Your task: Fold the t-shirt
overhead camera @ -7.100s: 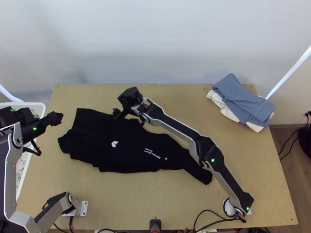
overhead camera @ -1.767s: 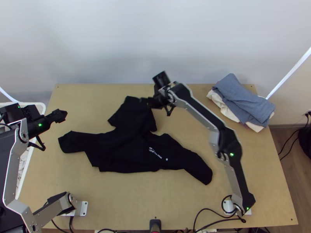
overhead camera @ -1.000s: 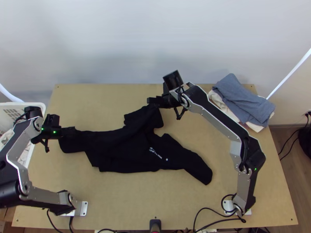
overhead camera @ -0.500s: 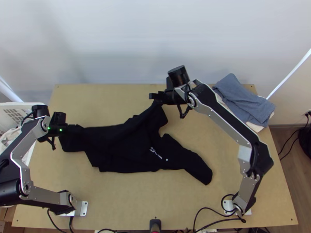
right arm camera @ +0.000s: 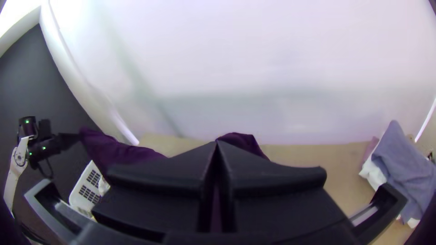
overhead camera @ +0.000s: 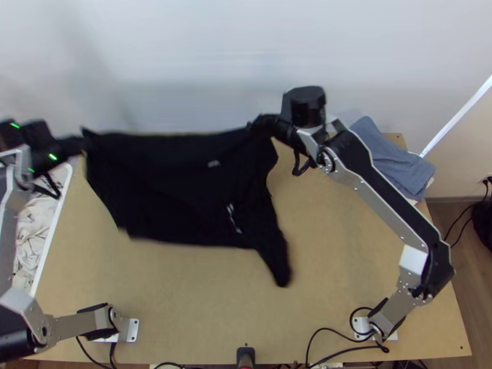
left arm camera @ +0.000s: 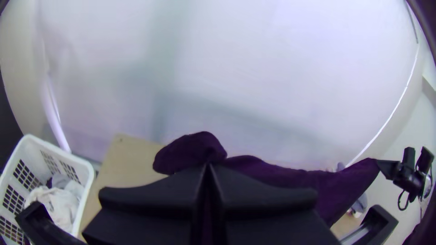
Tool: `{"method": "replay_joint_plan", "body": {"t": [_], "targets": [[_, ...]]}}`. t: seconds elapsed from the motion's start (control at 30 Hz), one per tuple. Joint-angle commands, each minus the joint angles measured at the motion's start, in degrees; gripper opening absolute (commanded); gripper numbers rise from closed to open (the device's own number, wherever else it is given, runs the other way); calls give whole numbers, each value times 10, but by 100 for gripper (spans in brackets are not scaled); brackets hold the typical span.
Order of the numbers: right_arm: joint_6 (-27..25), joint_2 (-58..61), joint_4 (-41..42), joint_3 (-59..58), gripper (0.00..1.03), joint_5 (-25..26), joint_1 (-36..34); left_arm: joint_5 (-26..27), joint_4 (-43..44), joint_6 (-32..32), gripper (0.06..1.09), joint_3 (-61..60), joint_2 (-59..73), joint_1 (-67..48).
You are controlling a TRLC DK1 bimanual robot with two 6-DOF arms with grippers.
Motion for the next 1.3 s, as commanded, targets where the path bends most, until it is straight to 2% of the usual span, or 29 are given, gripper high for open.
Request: {"method": "replay_joint_plan", "body": {"t": [0.0, 0.07, 0.3, 0.67, 0.8, 0.97, 1.1, 1.27], "targets": [[-22, -26, 19, 37, 3, 32, -18, -14, -9, -36, 10, 76, -26, -1], [-32, -34, 19, 63, 3, 49, -21, -24, -15, -39, 10, 111, -34, -1], [-31, -120, 18, 88, 3, 52, -34, -31, -57, -39, 10, 163, -99, 11], [-31, -322, 12, -11, 3, 50, -33, -29, -88, -36, 10, 127, -267, 12], [-31, -400, 5, -75, 3, 49, -35, -21, -125, -37, 10, 74, -333, -11], [-28, -480, 5, -195, 3, 47, -30, -11, -155, -39, 10, -54, -406, -43], [8, -504, 5, -287, 3, 44, -33, -3, -142, -51, 10, -165, -420, -56], [65, -492, 23, -391, 3, 2, -53, -6, -71, -49, 10, -310, -394, -84]]}}
